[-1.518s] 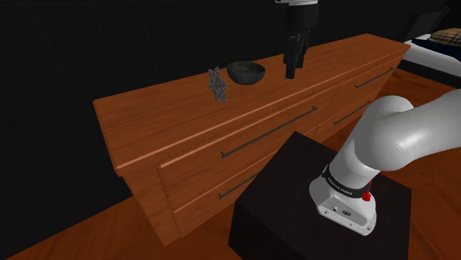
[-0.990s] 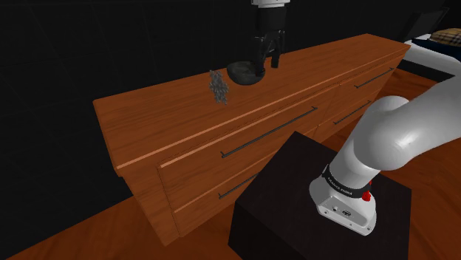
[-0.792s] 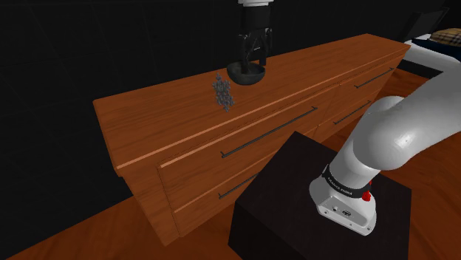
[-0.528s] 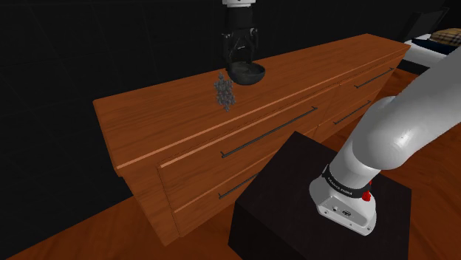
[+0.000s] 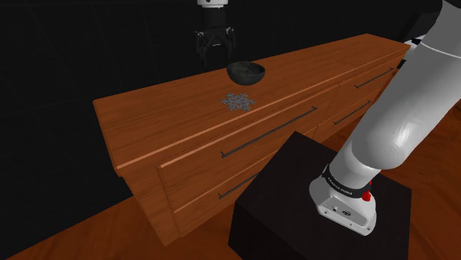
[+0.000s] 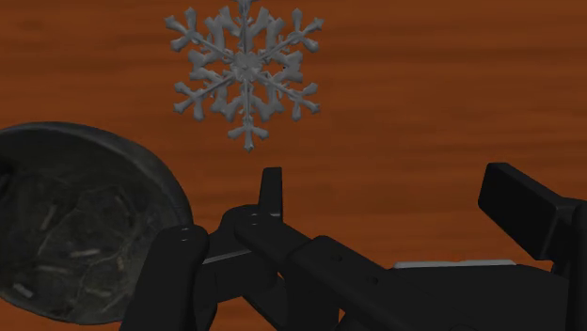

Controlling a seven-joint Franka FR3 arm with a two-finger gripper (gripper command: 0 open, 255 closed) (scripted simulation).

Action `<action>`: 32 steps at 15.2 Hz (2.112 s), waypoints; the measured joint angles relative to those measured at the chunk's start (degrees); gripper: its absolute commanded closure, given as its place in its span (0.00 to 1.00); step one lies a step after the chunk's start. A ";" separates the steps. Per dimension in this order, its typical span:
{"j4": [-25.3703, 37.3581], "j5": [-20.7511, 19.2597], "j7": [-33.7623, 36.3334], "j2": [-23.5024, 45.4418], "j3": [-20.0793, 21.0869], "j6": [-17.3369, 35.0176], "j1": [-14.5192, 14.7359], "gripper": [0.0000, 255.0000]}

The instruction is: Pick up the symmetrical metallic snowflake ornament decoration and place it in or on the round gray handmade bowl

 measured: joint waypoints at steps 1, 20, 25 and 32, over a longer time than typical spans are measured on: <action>-0.05 -0.06 0.35 0.52 0.04 0.61 0.03 0.00; -4.42 -0.07 0.60 0.97 0.12 5.51 0.11 1.00; -4.42 -0.07 0.60 0.97 0.12 5.51 0.11 0.00; -18.48 -1.33 -4.20 -3.23 -2.68 20.04 -2.54 0.00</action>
